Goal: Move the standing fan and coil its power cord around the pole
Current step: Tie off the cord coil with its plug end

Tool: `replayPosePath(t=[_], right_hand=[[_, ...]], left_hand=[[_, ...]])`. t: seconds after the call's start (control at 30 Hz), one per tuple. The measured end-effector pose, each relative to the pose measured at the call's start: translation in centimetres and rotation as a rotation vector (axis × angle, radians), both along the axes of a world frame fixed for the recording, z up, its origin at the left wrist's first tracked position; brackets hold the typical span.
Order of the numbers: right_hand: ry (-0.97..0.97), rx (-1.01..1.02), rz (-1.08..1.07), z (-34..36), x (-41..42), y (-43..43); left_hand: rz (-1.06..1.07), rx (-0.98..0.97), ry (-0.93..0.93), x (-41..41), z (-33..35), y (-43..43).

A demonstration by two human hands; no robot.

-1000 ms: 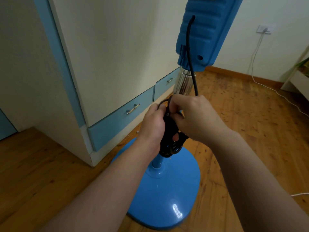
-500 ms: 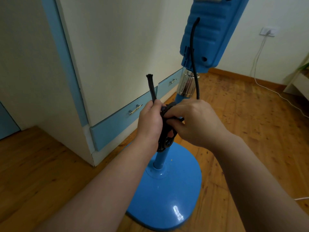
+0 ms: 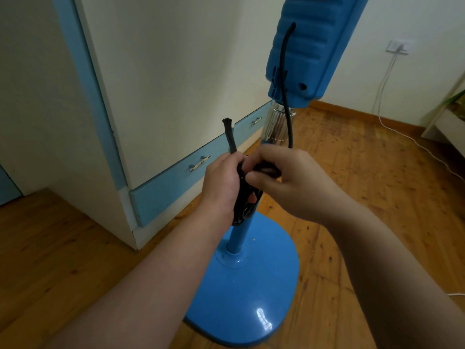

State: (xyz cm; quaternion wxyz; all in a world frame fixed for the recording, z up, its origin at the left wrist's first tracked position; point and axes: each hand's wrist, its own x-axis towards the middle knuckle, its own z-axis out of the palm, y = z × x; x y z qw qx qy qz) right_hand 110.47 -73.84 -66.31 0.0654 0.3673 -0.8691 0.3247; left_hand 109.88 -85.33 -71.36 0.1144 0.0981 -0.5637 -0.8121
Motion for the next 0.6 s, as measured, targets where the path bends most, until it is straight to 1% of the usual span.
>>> replayPosePath(t=[0.07, 0.2, 0.27, 0.43, 0.47, 0.5, 0.53, 0.57, 0.6], right_hand=[[0.159, 0.089, -0.012, -0.5, -0.2, 0.1], [0.298, 0.190, -0.009, -0.9, -0.7, 0.7], [0.387, 0.161, 0.002, -1.0, -1.0, 1.1], [0.580, -0.047, -0.041, -1.7, -1.4, 1.3], [0.581, -0.093, -0.068, -1.9, -1.5, 1.3], [0.532, -0.161, -0.106, -1.9, -1.6, 1.3], [0.417, -0.262, -0.135, -1.9, -1.7, 1.4], [0.238, -0.405, -0.132, -1.7, -1.7, 1.5], [0.009, -0.579, -0.072, -1.5, -1.7, 1.7]], left_hand=[[0.010, 0.011, -0.017, -0.1, 0.0, 0.0], [0.019, 0.024, -0.062, -0.2, 0.2, 0.0], [0.006, 0.033, -0.075, -0.3, 0.3, -0.1], [0.026, 0.013, -0.072, -0.3, 0.2, -0.2], [0.036, 0.013, -0.078, -0.4, 0.1, -0.2], [0.043, 0.011, -0.088, -0.5, 0.0, -0.4], [0.045, 0.003, -0.100, -0.5, -0.2, -0.6], [0.038, -0.008, -0.110, -0.6, -0.4, -0.8], [0.024, -0.010, -0.112, -0.6, -0.5, -1.0]])
